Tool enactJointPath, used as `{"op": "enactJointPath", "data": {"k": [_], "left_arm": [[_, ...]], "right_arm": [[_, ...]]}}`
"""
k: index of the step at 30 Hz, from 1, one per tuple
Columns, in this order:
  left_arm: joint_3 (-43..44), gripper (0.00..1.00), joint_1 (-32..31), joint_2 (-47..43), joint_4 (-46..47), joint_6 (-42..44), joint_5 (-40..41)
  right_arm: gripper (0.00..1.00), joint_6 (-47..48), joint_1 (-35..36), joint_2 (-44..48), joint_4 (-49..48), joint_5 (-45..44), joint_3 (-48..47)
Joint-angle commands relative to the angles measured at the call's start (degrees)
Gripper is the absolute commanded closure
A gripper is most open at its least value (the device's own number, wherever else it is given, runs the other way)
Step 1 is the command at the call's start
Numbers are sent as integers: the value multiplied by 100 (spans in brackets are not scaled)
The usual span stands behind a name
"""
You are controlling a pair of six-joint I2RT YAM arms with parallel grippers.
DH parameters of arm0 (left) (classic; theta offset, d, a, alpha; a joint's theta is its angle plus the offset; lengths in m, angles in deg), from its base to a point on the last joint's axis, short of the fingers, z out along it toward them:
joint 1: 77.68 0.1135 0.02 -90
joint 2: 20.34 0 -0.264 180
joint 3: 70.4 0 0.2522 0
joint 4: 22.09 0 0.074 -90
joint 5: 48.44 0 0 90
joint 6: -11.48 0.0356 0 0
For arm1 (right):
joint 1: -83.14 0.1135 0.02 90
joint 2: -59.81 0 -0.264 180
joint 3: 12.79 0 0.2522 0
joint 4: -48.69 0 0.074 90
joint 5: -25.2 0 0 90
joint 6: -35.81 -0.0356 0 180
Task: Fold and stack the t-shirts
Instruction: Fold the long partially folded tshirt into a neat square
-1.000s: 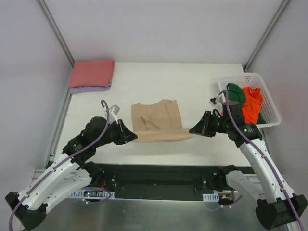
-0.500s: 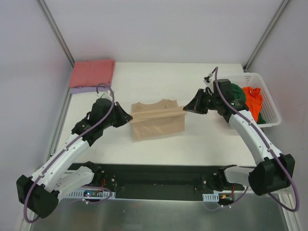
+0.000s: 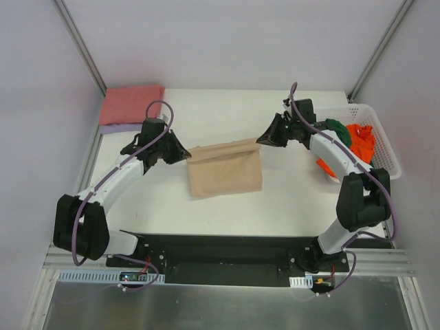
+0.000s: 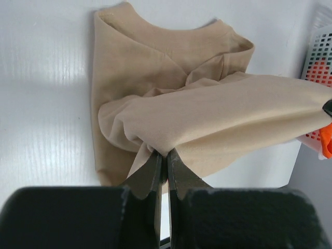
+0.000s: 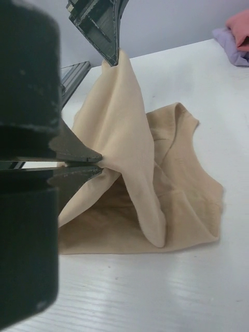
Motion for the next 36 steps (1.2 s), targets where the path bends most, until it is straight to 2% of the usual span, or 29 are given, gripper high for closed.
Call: {"op": "enactJointPath", "data": {"k": [1, 7, 13, 14, 16, 17, 18, 19, 20, 21, 22, 24, 27, 30, 36], "left_arm": [[431, 100, 286, 485, 93, 242, -132], [809, 100, 383, 1409, 111, 216, -257], [1108, 98, 436, 2015, 129, 102, -116], [1152, 86, 436, 2086, 129, 102, -63], [1283, 77, 471, 2279, 129, 111, -1], [1362, 64, 523, 2367, 129, 111, -149], [1441, 50, 541, 2420, 129, 128, -212], [1520, 43, 559, 2438, 137, 137, -221], [1582, 33, 559, 2395, 129, 146, -247], [1600, 15, 559, 2333, 129, 163, -300], [1583, 1, 550, 2202, 137, 146, -352], [1417, 1, 533, 1895, 129, 137, -309], [1083, 1, 419, 1341, 146, 146, -265], [1020, 1, 147, 1015, 207, 251, -492], [1363, 1, -381, 1470, 243, 339, -967]], "right_arm": [[100, -8, -118, -407, -408, -326, -605], [99, -78, -153, -1286, -496, -466, -1019], [93, -122, -153, -2103, -523, -379, -1528], [92, -96, -145, -2209, -505, -361, -1616], [88, -43, -171, -2393, -435, -335, -1783], [80, -17, -171, -2473, -409, -300, -1880], [64, -16, -171, -2526, -348, -274, -1976], [46, -8, -171, -2570, -277, -212, -2134], [37, 71, -171, -2579, -190, -160, -2266], [24, 132, -162, -2562, -41, -150, -2354], [17, 246, -162, -2492, 91, -176, -2434], [2, 501, -136, -2247, 338, -299, -2382], [4, 774, -40, -1632, 339, -431, -1804], [4, 836, 118, -1016, -64, -169, -1083], [4, 713, 575, -1075, -373, 315, -922]]}}
